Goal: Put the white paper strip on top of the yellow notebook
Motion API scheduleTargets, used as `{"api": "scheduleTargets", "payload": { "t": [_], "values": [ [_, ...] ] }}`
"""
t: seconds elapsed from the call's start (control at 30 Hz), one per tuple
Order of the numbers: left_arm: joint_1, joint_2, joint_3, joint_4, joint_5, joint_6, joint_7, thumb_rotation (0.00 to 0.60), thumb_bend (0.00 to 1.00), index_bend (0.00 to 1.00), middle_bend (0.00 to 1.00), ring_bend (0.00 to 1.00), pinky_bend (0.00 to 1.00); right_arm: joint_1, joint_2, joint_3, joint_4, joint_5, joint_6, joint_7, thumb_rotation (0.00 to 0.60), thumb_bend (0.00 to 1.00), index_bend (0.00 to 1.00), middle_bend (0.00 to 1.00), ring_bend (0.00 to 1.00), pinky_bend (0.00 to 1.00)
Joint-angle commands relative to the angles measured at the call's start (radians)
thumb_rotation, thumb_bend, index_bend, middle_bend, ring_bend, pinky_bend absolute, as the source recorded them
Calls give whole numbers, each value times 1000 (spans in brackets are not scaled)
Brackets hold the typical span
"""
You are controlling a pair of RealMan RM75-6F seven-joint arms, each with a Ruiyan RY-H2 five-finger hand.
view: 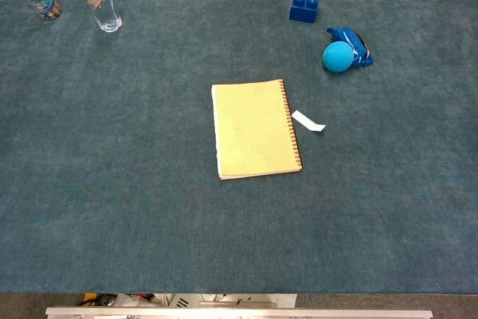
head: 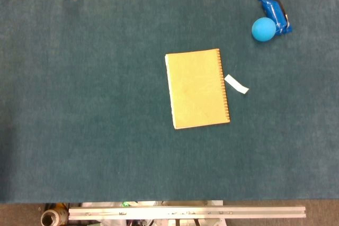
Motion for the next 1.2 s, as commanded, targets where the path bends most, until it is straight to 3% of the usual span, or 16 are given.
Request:
{"api": "scheduleTargets", "payload": {
  "t": [0.03, 0.2, 0.43, 0.57, 0.83, 1.2],
  "values": [
    [-1, 0, 0, 0, -1, -2, 1, 600, 261, 209, 316, 285, 230, 15, 0, 4, -6, -8, -25, -8, 600, 33, 474, 668, 676, 892],
    [1, -1, 2, 4, 5, 3, -7, 600, 261, 209, 316, 284, 230, 70, 1, 24, -23, -6, -106, -24, 600, 19, 474, 670, 690, 891],
    [10, 2, 5, 12, 8, 16, -28, 600, 262, 209, 316, 284, 230, 188, -67, 73, -5, 35, -247, -110, 600, 8, 474, 812, 889, 995],
    [15, 1, 8, 20, 11, 22, -41, 600, 262, 209, 316, 285, 230, 275, -148, 99, 45, 91, -337, -218, 600, 9, 472, 882, 979, 1000],
    [26, 2, 11, 37, 6, 28, -66, 600, 261, 209, 316, 285, 230, 403, -370, 125, 203, 196, -422, -380, 600, 0, 379, 917, 1000, 1000],
    [30, 2, 10, 50, 1, 25, -83, 600, 262, 209, 316, 285, 230, 499, -609, 129, 404, 260, -450, -446, 600, 0, 357, 919, 1000, 1000]
  ]
}}
